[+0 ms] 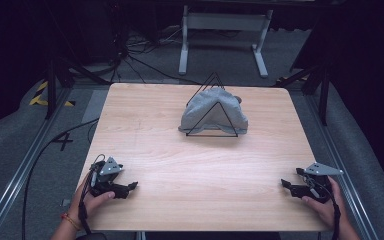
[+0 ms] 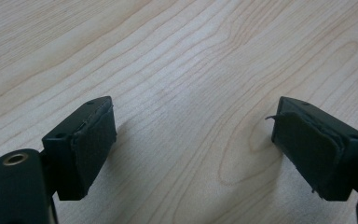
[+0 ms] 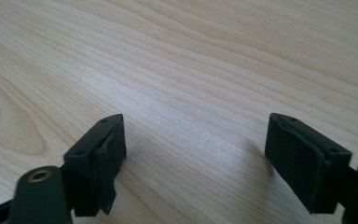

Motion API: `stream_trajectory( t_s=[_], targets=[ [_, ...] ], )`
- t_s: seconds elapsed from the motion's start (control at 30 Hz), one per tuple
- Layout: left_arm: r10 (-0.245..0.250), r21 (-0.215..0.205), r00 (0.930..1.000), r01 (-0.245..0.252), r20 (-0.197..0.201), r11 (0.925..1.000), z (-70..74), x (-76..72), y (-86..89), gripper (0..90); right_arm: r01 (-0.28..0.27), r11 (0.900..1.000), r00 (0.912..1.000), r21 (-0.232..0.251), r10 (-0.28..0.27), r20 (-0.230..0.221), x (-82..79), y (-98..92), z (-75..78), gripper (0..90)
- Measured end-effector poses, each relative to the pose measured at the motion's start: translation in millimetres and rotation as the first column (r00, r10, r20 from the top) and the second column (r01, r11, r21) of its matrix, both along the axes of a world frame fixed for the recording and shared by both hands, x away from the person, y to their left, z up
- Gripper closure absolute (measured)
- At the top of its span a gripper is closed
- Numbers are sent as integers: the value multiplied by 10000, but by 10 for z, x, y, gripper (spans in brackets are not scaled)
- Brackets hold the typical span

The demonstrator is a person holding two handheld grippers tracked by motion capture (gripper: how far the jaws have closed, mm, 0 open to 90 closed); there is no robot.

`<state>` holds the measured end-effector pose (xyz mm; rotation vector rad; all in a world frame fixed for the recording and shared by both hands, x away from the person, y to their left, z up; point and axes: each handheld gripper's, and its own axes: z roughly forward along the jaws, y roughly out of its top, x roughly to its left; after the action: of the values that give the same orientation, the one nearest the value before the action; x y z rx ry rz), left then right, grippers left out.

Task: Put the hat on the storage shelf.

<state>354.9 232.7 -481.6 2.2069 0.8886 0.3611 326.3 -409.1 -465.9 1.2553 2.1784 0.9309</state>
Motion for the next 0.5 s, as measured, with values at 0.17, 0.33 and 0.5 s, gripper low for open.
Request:
stream_trajectory(
  t_s=[0.17,0.33,0.5],
  targets=[
    [171,-85,9998,-171,-41,9998,-6,-15,1,130,449,9989,9990,162,-447,-87,-5,-31,-15,147],
    [169,-80,9999,-169,-31,9998,-6,-16,3,130,414,9991,9990,127,-412,-145,7,-43,-16,142],
    [144,22,9999,-144,-9,9999,-2,-10,-2,124,434,9990,9990,114,-433,-139,8,-46,-16,142]
  ],
)
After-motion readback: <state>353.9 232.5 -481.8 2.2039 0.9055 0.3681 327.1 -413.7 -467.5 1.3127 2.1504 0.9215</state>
